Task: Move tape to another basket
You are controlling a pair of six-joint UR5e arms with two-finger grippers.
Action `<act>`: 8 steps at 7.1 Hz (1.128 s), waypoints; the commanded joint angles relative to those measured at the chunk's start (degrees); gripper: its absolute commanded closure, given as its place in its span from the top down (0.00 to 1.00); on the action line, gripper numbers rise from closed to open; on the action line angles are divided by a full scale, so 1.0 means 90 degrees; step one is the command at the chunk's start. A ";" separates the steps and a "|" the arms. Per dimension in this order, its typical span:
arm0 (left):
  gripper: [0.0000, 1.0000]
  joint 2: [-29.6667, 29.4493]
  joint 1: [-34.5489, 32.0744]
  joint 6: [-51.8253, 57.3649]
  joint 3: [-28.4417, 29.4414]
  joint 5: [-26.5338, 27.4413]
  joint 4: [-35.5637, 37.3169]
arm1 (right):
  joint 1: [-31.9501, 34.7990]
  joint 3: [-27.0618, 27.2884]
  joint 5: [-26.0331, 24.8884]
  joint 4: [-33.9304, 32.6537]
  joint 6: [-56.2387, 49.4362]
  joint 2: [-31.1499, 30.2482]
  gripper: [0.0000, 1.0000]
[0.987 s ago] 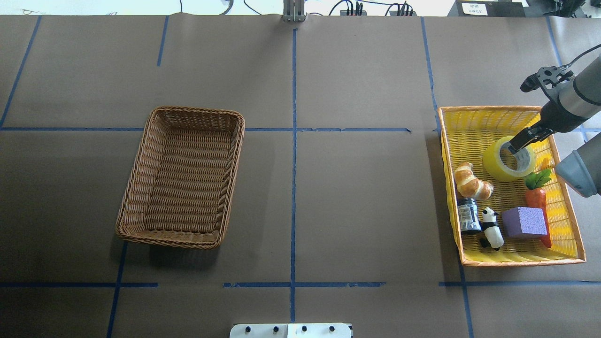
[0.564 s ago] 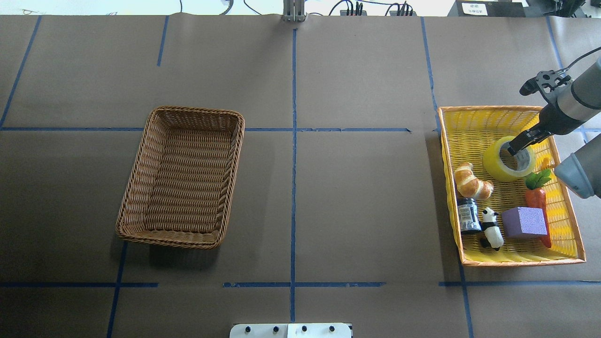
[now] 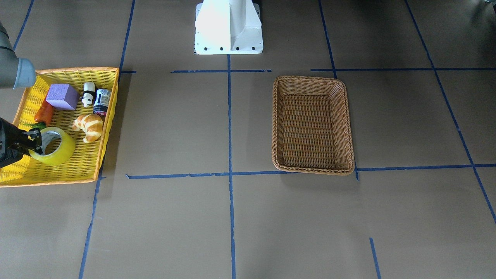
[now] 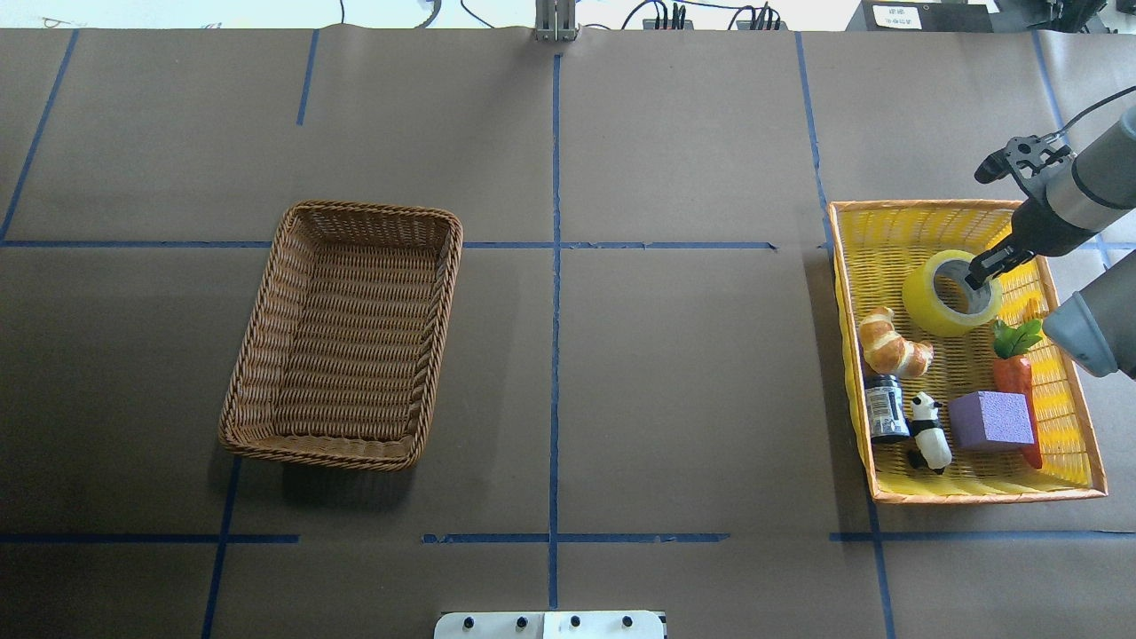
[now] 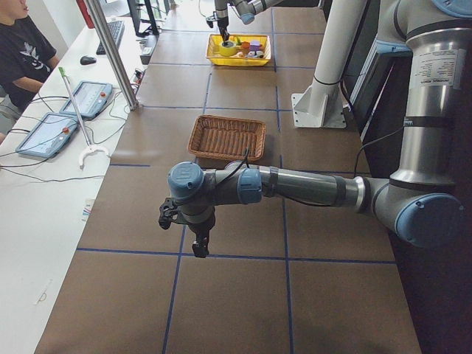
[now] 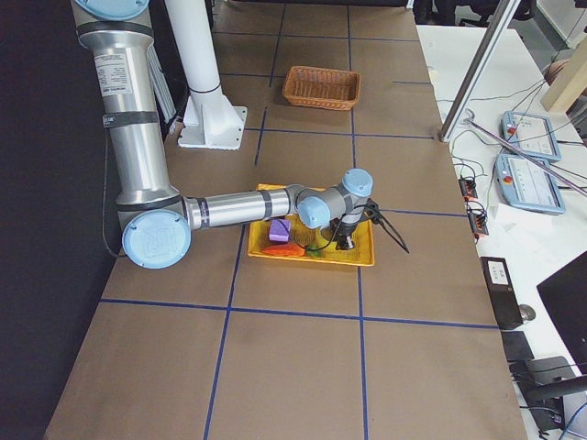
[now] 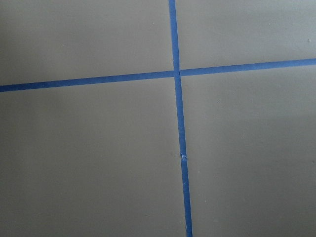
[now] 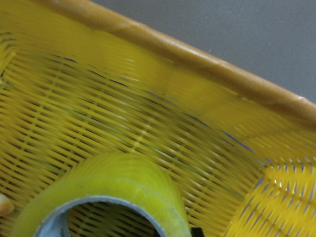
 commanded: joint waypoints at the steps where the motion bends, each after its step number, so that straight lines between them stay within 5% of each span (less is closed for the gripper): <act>1: 1.00 -0.0017 0.0010 -0.0042 -0.0460 -0.0010 -0.0004 | 0.0290 0.0477 0.0687 -0.0025 0.0588 0.0164 0.00; 3: 1.00 -0.0222 0.0165 -0.0158 -0.1327 -0.0049 -0.0053 | 0.0322 0.1158 0.1189 -0.0005 0.2225 0.0203 0.00; 4: 1.00 -0.0251 0.0476 -0.1378 -0.1700 -0.0329 -0.0082 | 0.0235 0.1597 0.1209 0.0005 0.3035 0.0222 0.00; 6: 1.00 -0.0378 0.1256 -0.3239 -0.2181 -0.0352 -0.1635 | -0.0223 0.2429 0.1200 0.0073 0.4453 0.0242 0.00; 8: 1.00 -0.0882 0.2413 -0.4973 -0.2328 -0.0420 -0.2083 | -0.0711 0.2422 0.1171 0.1481 0.6177 0.0340 0.00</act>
